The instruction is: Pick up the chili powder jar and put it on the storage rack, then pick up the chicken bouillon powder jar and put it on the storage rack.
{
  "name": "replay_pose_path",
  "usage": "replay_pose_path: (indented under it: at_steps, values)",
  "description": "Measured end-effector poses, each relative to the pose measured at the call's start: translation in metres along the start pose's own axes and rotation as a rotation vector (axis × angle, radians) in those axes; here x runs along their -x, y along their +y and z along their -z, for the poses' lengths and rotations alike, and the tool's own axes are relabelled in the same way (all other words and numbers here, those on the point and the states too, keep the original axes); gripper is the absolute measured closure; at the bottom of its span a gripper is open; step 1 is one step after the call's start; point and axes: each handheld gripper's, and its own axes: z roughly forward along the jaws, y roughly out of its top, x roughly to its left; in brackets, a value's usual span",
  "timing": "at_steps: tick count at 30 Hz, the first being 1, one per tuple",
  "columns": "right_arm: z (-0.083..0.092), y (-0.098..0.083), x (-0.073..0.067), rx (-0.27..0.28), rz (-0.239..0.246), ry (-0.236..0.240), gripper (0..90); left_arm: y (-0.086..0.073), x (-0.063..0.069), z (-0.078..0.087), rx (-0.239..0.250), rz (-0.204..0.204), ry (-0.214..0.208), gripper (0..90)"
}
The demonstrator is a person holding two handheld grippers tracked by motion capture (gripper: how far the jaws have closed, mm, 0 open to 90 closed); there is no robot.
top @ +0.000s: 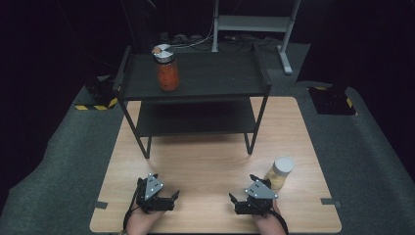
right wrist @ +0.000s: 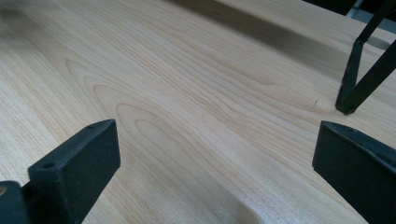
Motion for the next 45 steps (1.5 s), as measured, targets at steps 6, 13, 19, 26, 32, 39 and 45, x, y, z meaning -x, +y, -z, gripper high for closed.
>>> replay_pose_path:
  at_steps: [6, 13, 19, 26, 32, 39, 45]
  values:
    - [0.001, -0.001, 0.001, 0.006, 0.012, 0.008, 0.4, 0.004, 0.006, -0.002, -0.022, -0.053, 0.008, 0.8]
    - [0.000, 0.000, 0.004, 0.001, 0.005, 0.022, 0.3, 0.006, 0.007, -0.003, -0.031, -0.071, 0.005, 0.9]
    - [0.001, -0.002, 0.006, 0.007, -0.001, 0.030, 0.3, 0.005, 0.007, -0.002, -0.026, -0.080, -0.002, 0.9]
    - [0.000, 0.000, 0.007, 0.000, 0.000, 0.039, 0.2, 0.006, 0.006, -0.003, -0.030, -0.088, -0.010, 0.9]
    - [0.002, -0.003, 0.007, 0.015, -0.007, 0.034, 0.2, 0.007, 0.009, -0.004, -0.039, -0.110, -0.007, 1.0]
    - [0.005, -0.006, 0.011, 0.046, -0.010, 0.039, 0.4, 0.008, 0.008, -0.004, -0.044, -0.112, -0.011, 1.0]
    - [0.016, -0.005, 0.009, 0.099, -0.010, 0.034, 0.3, 0.009, 0.010, -0.006, -0.041, -0.123, -0.013, 1.0]
